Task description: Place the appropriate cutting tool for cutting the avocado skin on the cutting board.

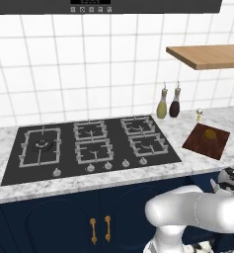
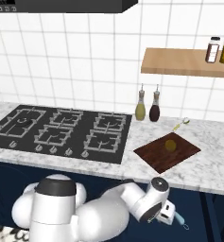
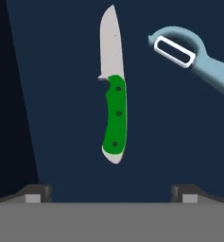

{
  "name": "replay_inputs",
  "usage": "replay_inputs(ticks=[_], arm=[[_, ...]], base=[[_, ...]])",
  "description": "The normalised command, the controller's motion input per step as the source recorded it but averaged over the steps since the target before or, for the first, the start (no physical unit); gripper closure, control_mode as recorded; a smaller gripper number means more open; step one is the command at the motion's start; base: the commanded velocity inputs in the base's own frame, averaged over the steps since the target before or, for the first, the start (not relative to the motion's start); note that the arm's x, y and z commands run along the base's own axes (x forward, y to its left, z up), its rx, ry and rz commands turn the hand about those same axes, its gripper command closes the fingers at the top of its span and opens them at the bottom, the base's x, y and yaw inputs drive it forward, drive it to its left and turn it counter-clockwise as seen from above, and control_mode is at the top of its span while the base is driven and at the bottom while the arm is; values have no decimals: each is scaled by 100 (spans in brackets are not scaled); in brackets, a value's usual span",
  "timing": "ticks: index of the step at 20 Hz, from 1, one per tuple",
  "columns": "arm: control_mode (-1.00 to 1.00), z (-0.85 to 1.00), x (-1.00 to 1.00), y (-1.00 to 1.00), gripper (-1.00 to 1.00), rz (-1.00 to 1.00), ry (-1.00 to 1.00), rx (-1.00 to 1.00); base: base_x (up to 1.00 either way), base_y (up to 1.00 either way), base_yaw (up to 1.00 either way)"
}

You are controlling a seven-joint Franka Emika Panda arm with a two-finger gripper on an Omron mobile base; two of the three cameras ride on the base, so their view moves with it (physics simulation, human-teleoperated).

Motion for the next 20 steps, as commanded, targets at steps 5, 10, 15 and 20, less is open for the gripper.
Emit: replay_inputs(ticks=[5, 10, 15, 20], arm=[[-100, -30, 24, 1, -100, 0, 0, 0], [-100, -28, 22, 0, -100, 0, 1, 0], [-100, -22, 21, -1, -100, 0, 2, 0], [-100, -30, 4, -4, -100, 0, 1, 0]], base=[[0, 0, 0], [0, 0, 0], [0, 0, 0], [0, 0, 0]])
